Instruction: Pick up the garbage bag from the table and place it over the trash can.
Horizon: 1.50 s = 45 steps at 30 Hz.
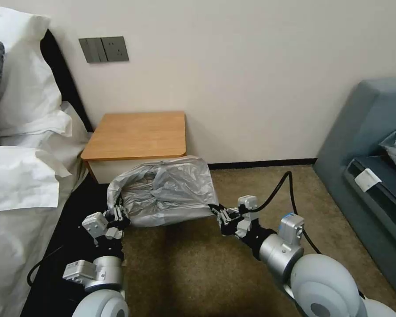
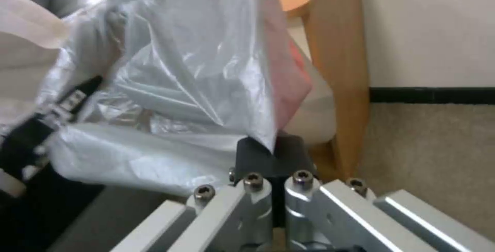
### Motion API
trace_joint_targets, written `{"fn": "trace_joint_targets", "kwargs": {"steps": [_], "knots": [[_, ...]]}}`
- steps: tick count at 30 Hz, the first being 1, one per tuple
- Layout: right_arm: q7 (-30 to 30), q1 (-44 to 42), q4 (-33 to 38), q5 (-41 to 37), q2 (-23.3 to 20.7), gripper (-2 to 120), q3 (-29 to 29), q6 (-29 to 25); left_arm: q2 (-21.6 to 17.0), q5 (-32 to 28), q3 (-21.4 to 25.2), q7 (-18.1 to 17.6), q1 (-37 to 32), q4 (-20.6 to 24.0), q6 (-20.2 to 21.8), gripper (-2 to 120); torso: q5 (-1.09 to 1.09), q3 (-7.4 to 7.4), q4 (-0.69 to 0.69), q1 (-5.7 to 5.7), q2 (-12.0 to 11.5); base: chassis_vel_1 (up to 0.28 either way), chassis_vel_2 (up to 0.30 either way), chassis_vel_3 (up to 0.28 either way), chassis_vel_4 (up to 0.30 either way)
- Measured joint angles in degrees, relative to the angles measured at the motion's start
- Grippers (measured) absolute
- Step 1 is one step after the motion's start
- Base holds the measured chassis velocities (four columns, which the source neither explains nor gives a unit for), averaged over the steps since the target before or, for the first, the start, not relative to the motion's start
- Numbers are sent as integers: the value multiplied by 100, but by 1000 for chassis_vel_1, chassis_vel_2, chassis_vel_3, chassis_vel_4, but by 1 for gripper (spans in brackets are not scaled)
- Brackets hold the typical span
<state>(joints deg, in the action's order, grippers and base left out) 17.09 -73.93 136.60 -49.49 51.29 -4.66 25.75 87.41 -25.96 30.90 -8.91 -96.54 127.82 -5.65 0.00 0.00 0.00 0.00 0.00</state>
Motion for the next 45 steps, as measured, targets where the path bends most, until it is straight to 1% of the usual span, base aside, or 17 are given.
{"fn": "trace_joint_targets", "kwargs": {"steps": [8,13,14,20,24,26,29,31,32,35,37,39,41,42,43,44,45], "knots": [[-220,12,-395,528,57,1,4,-105,-20,-596,-67,-91,-113,252,356,7,0,0,0,0,0,0,0,0,0],[-429,-118,-350,966,38,22,-65,-153,-46,-675,-31,-193,-107,259,464,7,1,0,0,0,0,0,0,0,0],[-429,-118,-350,966,38,22,-65,-153,-46,-675,-31,-193,-107,259,464,7,1,0,0,0,0,0,0,0,0],[-910,-618,125,1944,-94,45,-292,-364,-80,-523,-12,-227,-66,115,490,7,0,0,-1,0,0,0,0,0,0],[-962,-724,387,2024,-154,59,-468,-432,-96,-414,-24,-230,-45,57,492,7,-1,0,-1,0,0,0,0,0,0],[-1000,-565,387,1987,-155,69,-501,-526,-98,-349,-59,-223,-47,54,492,7,0,0,-1,0,0,0,0,0,0],[-1046,-277,241,1955,-149,75,-455,-603,-99,-291,-85,-203,-58,53,491,7,0,0,0,0,0,0,0,0,0],[-1060,60,13,1922,-123,84,-302,-645,-108,-217,-101,-188,-79,53,477,7,1,0,1,0,0,0,0,0,0],[-1060,60,13,1922,-123,84,-302,-645,-108,-217,-101,-188,-79,53,477,7,1,0,1,0,0,0,0,0,0],[-1091,401,-377,1913,-94,97,-33,-670,-120,-159,-113,-177,-108,52,462,7,0,0,1,0,0,0,0,0,0],[-1094,409,-401,1914,-91,98,-20,-673,-116,-158,-114,-176,-110,52,460,7,1,0,1,0,0,0,0,0,0],[-1129,453,-585,1921,-87,89,48,-695,-82,-140,-125,-168,-126,58,448,7,1,0,0,0,0,0,0,0,0],[-1139,465,-620,1921,-87,88,54,-699,-74,-134,-128,-165,-131,62,446,7,1,0,0,0,0,0,0,0,0],[-1156,508,-728,1920,-81,78,66,-708,-56,-112,-140,-160,-143,80,444,7,0,0,0,0,0,0,0,0,0],[-1156,524,-755,1920,-78,76,68,-709,-52,-106,-141,-159,-146,85,443,7,0,0,0,0,0,0,0,0,0],[-1159,554,-796,1917,-69,69,73,-713,-43,-94,-147,-157,-152,101,443,7,0,0,0,0,0,0,0,0,0],[-1159,554,-796,1917,-69,69,73,-713,-43,-94,-147,-157,-152,101,443,7,0,0,0,0,0,0,0,0,0]]}}
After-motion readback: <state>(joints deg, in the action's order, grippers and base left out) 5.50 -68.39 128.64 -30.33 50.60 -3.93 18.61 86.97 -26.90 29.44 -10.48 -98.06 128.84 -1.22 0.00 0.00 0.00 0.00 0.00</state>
